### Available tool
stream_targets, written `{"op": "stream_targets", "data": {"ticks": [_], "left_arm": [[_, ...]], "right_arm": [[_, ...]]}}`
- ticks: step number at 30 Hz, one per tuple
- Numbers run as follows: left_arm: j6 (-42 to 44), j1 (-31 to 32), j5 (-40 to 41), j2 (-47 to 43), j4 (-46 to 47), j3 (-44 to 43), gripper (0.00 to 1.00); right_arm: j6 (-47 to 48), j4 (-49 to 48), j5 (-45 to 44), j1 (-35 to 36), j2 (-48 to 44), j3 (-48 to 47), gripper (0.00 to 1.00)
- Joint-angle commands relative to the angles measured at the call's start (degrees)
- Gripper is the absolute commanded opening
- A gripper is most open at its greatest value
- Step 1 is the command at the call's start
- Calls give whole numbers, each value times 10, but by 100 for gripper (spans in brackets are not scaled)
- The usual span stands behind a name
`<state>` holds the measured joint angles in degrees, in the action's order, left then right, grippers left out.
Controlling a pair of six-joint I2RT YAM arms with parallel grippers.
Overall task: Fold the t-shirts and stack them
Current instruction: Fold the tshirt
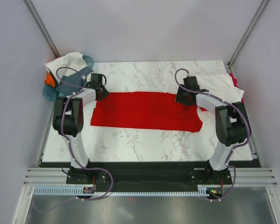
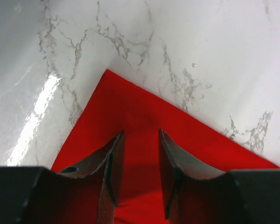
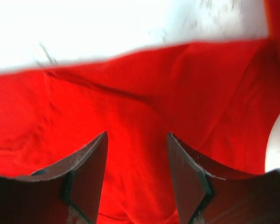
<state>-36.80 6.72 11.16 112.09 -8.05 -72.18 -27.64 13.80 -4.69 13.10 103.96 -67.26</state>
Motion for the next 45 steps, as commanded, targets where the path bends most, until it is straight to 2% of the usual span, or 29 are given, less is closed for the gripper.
{"op": "stream_targets", "data": {"ticks": [1, 4, 8, 12, 14, 16, 17, 22, 24, 27, 29, 31, 33, 34, 37, 41, 45], "left_arm": [[-48, -9, -11, 26, -38, -38, 41], [-57, -15, -12, 49, -61, -62, 41], [-54, -16, 3, 55, -65, -69, 41], [-39, -17, 16, 52, -66, -73, 41], [-32, -16, 22, 48, -66, -73, 41], [-28, -16, 26, 45, -66, -74, 41], [-24, -16, 28, 45, -66, -75, 41], [-13, -16, 33, 38, -67, -79, 41], [-10, -16, 33, 30, -66, -77, 41], [-3, -14, 33, 12, -67, -74, 41], [5, -9, 38, -3, -66, -69, 41], [11, -6, 40, -27, -67, -65, 41], [10, 1, 40, -49, -66, -53, 42], [11, 4, 41, -70, -67, -45, 43], [11, 28, 29, -119, -68, -31, 43], [2, 72, 0, -143, -70, -30, 44], [-24, 111, -41, -127, -60, -40, 43]], "right_arm": [[-4, -5, 18, 2, -31, 34, 59], [-1, -9, 38, 2, -49, 56, 47], [9, -7, 46, 2, -73, 68, 23], [27, 3, 46, 3, -110, 83, 23], [34, 8, 67, 7, -129, 88, 15], [38, 8, 76, 15, -142, 102, 13], [40, 10, 85, 21, -153, 107, 9], [53, 31, 109, 35, -178, 135, 5], [56, 34, 133, 38, -196, 155, 6], [62, 39, 187, 39, -214, 184, 13], [68, 43, 220, 39, -224, 204, 31], [68, 43, 238, 39, -233, 214, 43], [68, 44, 231, 39, -249, 216, 46], [62, 43, 212, 31, -255, 213, 53], [37, 17, 209, 9, -261, 198, 61], [9, -21, 209, 0, -212, 154, 63], [-11, -56, 186, -1, -147, 113, 58]]}}
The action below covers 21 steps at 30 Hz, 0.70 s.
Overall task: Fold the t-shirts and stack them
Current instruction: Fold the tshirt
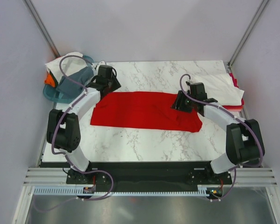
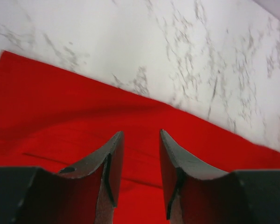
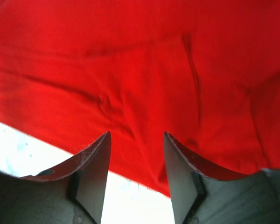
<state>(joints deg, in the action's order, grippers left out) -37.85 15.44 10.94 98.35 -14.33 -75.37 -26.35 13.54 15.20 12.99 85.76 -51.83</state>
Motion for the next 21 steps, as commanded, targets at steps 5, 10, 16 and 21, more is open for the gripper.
{"op": "stream_targets", "data": {"ticks": [5, 10, 16, 21], "left_arm": [[-29, 74, -81, 58, 14, -45, 42], [-32, 102, -123, 106, 45, -61, 41], [-4, 102, -120, 142, 42, -74, 41], [-4, 102, -128, 160, 39, -73, 40]], "right_arm": [[-23, -62, -53, -1, 122, -108, 52], [-9, -64, -87, -2, 177, -144, 49], [4, -62, -110, -2, 215, -167, 48], [11, -62, -108, -2, 229, -171, 46]]}}
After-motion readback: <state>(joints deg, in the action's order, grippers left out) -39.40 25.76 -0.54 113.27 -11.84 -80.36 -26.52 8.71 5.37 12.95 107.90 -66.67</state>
